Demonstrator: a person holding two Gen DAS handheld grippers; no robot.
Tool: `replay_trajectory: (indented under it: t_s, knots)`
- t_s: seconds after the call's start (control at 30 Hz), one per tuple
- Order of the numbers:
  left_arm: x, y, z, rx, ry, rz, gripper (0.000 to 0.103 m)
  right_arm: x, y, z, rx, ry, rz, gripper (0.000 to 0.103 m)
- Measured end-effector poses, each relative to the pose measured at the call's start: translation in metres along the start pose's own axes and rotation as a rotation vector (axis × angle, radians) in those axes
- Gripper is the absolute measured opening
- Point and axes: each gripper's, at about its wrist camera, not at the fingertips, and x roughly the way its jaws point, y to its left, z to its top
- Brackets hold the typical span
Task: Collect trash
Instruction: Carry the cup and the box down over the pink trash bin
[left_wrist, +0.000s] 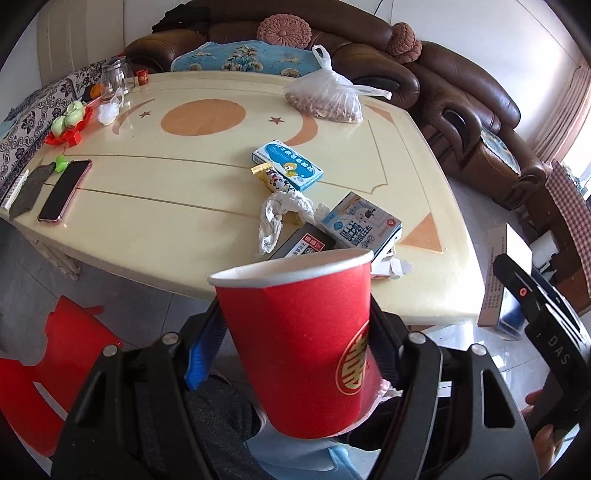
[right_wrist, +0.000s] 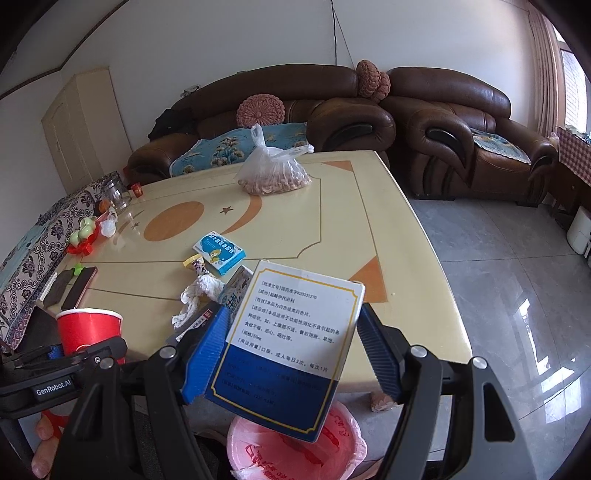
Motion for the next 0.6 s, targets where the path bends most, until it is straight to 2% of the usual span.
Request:
replay_trajectory:
  t_s: [0.6]
  knots:
    - [0.03,-0.031,-0.07,0.163,0.099,-0.006,0.068,-0.007,0.003,-0.049,-0.041,0.085,-0.012,0.069]
